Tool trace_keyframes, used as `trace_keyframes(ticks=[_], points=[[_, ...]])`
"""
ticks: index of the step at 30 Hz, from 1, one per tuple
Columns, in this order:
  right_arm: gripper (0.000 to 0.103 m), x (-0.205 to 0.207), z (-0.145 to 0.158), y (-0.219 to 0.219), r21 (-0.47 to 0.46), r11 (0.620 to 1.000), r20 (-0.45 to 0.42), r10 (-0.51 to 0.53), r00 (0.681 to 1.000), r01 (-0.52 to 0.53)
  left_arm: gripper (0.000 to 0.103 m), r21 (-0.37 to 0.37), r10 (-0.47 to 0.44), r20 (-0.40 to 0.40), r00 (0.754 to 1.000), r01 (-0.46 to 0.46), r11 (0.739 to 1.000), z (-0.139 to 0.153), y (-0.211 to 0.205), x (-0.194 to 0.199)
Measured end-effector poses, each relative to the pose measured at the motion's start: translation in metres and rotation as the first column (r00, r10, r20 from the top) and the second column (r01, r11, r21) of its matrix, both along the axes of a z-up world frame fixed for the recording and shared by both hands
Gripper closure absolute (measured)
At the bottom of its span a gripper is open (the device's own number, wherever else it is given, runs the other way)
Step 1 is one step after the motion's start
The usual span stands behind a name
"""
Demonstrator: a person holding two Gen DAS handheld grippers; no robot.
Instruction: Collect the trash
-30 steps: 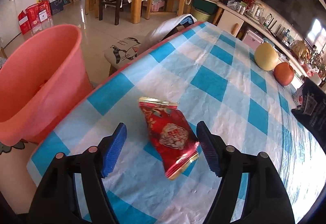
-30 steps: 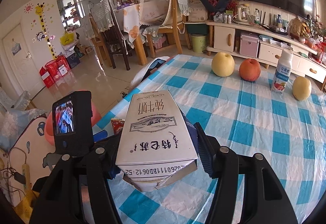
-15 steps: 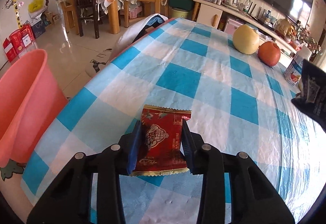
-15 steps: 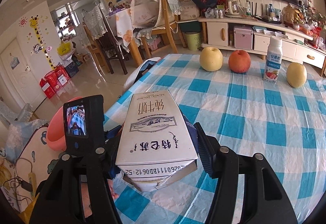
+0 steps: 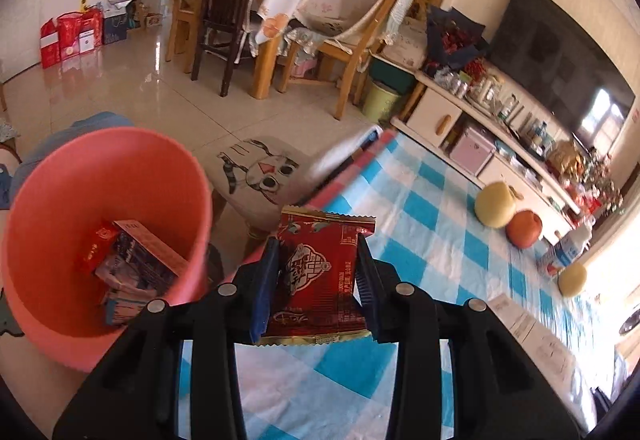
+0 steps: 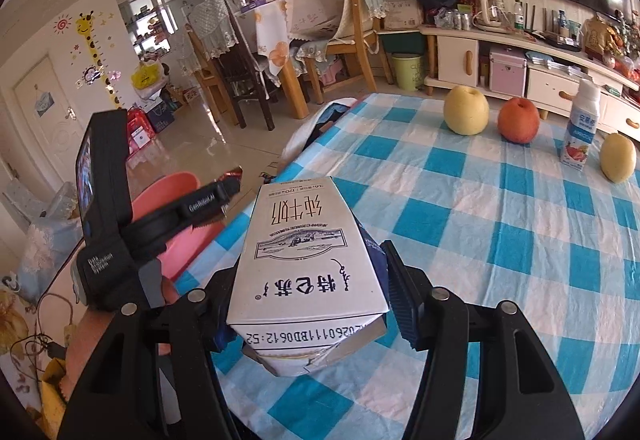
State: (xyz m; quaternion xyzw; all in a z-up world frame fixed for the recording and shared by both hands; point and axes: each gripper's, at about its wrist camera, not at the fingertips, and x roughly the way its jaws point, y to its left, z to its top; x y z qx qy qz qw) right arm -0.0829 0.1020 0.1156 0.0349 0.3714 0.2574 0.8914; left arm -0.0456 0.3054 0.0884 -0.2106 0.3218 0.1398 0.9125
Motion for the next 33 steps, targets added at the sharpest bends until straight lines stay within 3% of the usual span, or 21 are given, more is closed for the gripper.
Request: trace_keyframes(ticks=[5, 15, 18, 19, 20, 25, 33], points=[[0.041, -0.003, 0.010, 0.060, -0.032, 0.993, 0.024, 0.113, 0.993, -0.113, 0.064, -0.047, 0.156, 0.021, 0.987, -0.155, 0.987, 0.011, 0.067, -0.016], [0.041, 0.011, 0.012, 0.198, -0.085, 0.949, 0.038, 0.309, 0.950, -0.305, 0.062, -0.203, 0.349, -0.068, 0.935, -0.355, 0.913, -0.017, 0.175, -0.036], [0.039, 0.018, -0.003, 0.232, -0.171, 0.933, 0.027, 0.325, 0.945, -0.316, 0.036, -0.214, 0.368, -0.106, 0.924, -0.383, 0.899, -0.025, 0.191, -0.036], [0.032, 0.021, -0.008, 0.239, -0.192, 0.928, 0.017, 0.329, 0.944, -0.319, 0.028, -0.206, 0.372, -0.116, 0.921, -0.389, 0.898, -0.026, 0.195, -0.036], [0.024, 0.022, -0.012, 0.242, -0.203, 0.928, 0.017, 0.322, 0.947, -0.312, 0.027, -0.195, 0.367, -0.119, 0.923, -0.384, 0.902, -0.027, 0.198, -0.035], [0.014, 0.025, -0.012, 0.214, -0.181, 0.956, 0.024, 0.238, 0.971, -0.230, 0.019, -0.165, 0.350, -0.104, 0.931, -0.363, 0.917, -0.025, 0.201, -0.035], [0.011, 0.018, -0.002, 0.152, -0.256, 0.959, 0.072, 0.144, 0.987, -0.121, 0.011, -0.037, 0.283, -0.033, 0.959, -0.284, 0.958, -0.003, 0.170, -0.029]])
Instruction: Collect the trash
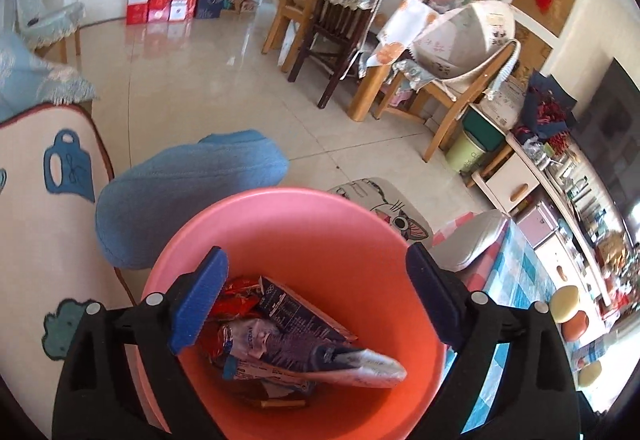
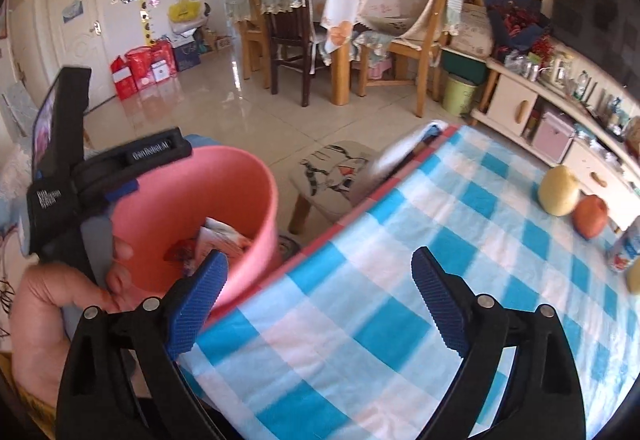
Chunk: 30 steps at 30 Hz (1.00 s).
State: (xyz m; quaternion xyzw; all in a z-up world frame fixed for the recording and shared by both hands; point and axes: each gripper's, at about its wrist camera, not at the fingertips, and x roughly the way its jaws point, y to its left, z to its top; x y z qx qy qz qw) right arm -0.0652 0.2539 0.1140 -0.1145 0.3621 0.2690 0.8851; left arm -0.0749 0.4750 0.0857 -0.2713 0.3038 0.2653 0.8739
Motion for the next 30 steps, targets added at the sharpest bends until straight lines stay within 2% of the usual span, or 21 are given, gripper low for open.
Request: trace_keyframes(ticks=[6, 13, 20, 24, 30], points=[[0.011, -0.015, -0.003, -0.053, -0.017, 0.996, 0.024, -0.088, 0.996, 0.088, 0.007, 0.116, -0.067, 0.023, 0.997, 0.064, 0.991, 0.019, -0.035, 0.006], [0.011, -0.027, 0.004, -0.115, 0.038, 0.975, 0.016, -0.218, 0.976, 0.217, 0.004, 0.252, -0.201, 0.037, 0.979, 0.186, 0.950, 0.038, -0.091, 0.010], [0.011, -0.042, 0.022, -0.171, 0.118, 0.940, 0.039, -0.325, 0.945, 0.319, 0.004, 0.359, -0.333, 0.028, 0.943, 0.301, 0.883, 0.057, -0.160, 0.007], [0.010, -0.056, 0.030, -0.200, 0.146, 0.914, 0.057, -0.390, 0.919, 0.379, 0.004, 0.410, -0.405, 0.033, 0.914, 0.358, 0.839, 0.066, -0.199, -0.004], [0.009, -0.091, 0.037, -0.241, 0.186, 0.863, 0.056, -0.487, 0.872, 0.470, 0.004, 0.461, -0.514, 0.037, 0.857, 0.442, 0.769, 0.078, -0.251, -0.035]])
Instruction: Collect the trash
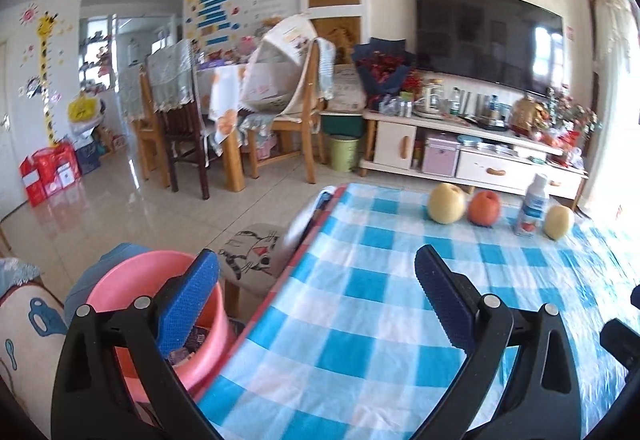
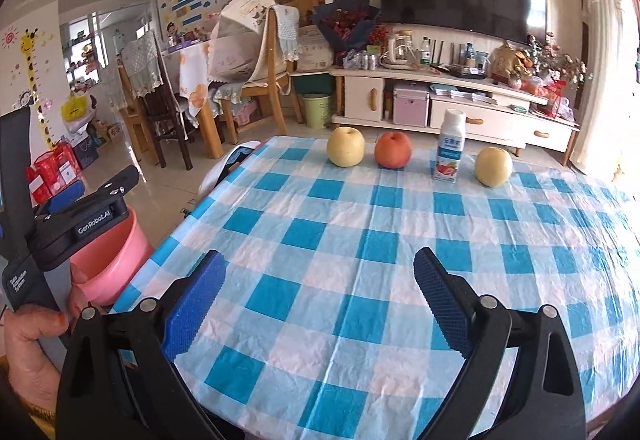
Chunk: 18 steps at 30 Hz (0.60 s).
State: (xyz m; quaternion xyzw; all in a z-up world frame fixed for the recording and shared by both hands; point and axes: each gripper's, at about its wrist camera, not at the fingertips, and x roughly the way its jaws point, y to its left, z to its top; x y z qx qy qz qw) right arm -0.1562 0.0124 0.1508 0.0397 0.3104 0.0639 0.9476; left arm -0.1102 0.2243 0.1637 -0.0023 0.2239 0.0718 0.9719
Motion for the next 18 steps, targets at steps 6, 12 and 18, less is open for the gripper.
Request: trace_keyframes(ticks=[6, 12, 18], points=[[0.009, -0.039, 0.012, -0.025, 0.007, 0.997, 0.039, -0.072, 0.997, 0.072, 0.004, 0.036, -0.067, 0.033, 0.997, 0.065, 0.997, 0.013, -0.038, -0.036], [0.008, -0.081, 0.026, -0.038, -0.015, 0.993, 0.096, -0.115, 0.989, 0.117, 0.004, 0.048, -0.118, 0.073, 0.990, 0.115, 0.992, 0.029, -0.061, -0.069], [0.008, -0.114, 0.039, -0.042, -0.040, 0.987, 0.154, -0.145, 0.977, 0.153, 0.004, 0.066, -0.160, 0.114, 0.980, 0.153, 0.986, 0.045, -0.075, -0.096]])
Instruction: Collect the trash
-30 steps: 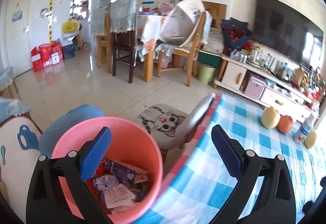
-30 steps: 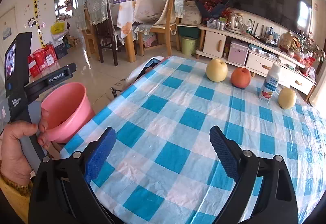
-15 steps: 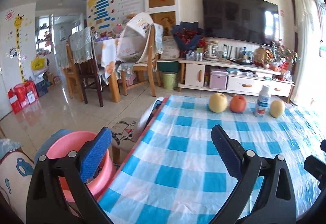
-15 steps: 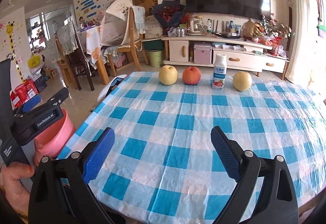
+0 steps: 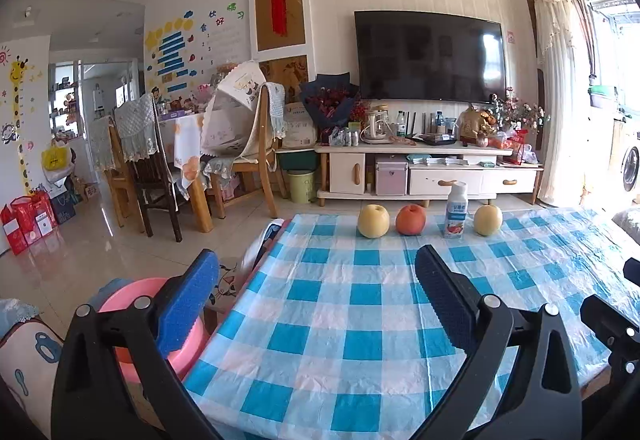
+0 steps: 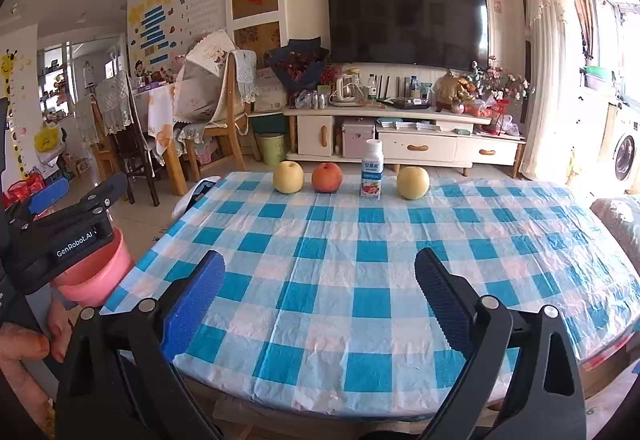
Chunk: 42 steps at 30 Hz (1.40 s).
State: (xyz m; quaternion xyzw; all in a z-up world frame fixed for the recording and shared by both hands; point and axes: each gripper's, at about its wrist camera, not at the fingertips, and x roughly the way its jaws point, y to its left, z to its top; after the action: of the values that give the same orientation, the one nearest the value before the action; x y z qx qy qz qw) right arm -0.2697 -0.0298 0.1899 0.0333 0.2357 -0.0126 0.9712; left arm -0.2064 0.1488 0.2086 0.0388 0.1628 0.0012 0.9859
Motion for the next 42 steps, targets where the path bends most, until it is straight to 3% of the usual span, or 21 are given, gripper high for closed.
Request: trace_keyframes(ticks=[21, 42], points=[[0.006, -0.056, 0.047, -0.002, -0.040, 0.996, 0.125, -0.073, 0.989, 0.079, 0.004, 0.006, -0.038, 0.097, 0.995, 0.038, 0.999, 0.034, -0.019, -0.055], [0.006, -0.064, 0.049, -0.015, -0.059, 0.988, 0.157, -0.132, 0.979, 0.143, 0.004, -0.022, -0.054, 0.121, 0.991, 0.057, 0.998, 0.041, -0.023, -0.065]])
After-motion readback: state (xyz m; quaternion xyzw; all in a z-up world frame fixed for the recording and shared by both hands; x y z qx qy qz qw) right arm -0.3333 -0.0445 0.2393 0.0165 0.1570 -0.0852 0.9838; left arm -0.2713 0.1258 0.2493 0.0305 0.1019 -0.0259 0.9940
